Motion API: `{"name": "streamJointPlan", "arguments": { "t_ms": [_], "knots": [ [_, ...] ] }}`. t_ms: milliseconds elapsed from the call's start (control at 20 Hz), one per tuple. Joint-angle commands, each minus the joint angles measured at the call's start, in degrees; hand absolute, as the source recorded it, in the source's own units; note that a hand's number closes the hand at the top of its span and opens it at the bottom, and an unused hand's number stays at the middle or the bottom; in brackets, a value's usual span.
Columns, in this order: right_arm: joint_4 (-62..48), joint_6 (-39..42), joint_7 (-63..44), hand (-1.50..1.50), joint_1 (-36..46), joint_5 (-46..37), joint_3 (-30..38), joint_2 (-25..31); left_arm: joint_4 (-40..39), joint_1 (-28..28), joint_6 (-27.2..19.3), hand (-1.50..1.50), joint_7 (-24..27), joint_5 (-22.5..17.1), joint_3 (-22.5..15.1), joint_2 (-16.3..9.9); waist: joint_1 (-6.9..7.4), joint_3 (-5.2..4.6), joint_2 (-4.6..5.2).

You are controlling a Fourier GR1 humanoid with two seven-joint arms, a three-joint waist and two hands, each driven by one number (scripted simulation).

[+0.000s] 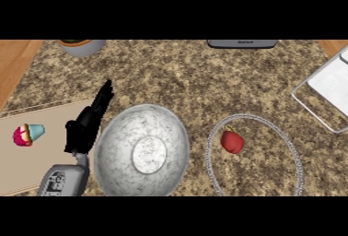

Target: Pick the lemon from the placemat and place it in the tiered shelf

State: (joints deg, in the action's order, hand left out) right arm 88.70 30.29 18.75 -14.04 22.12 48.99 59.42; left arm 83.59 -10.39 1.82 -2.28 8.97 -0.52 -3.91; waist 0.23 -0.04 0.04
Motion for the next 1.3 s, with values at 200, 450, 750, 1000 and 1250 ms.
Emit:
{"name": "streamJointPlan", "arguments": {
  "t_ms": [200,450,750,1000,1250],
  "knots": [
    [-9.24,-3.2,-5.66,1.5,14.06,-1.71,-4.2,5.77,-1.03,0.08,-0.24,0.0,1.63,0.11,0.73,-0.07,0.19,0.02,0.04],
    [-14.86,-7.86,-2.6,1.5,22.29,-6.88,-11.06,5.8,3.22,1.85,0.18,0.0,-1.79,0.01,-0.44,0.33,0.59,0.05,0.07],
    [-21.61,-12.5,3.48,1.5,31.0,-14.07,-17.0,8.16,0.98,2.64,0.34,0.0,2.02,0.34,-0.96,0.92,1.01,0.05,0.17],
    [-22.91,-20.33,7.26,1.5,34.72,-21.63,-23.62,2.2,-1.31,-1.62,1.97,0.0,-0.41,-1.18,1.1,-0.55,0.81,0.05,0.2],
    [-25.01,-24.42,13.04,1.5,41.02,-25.88,-27.86,-0.93,-0.54,-1.05,1.37,0.0,0.37,0.19,0.17,-0.44,0.83,0.05,0.16]
  ]
}}
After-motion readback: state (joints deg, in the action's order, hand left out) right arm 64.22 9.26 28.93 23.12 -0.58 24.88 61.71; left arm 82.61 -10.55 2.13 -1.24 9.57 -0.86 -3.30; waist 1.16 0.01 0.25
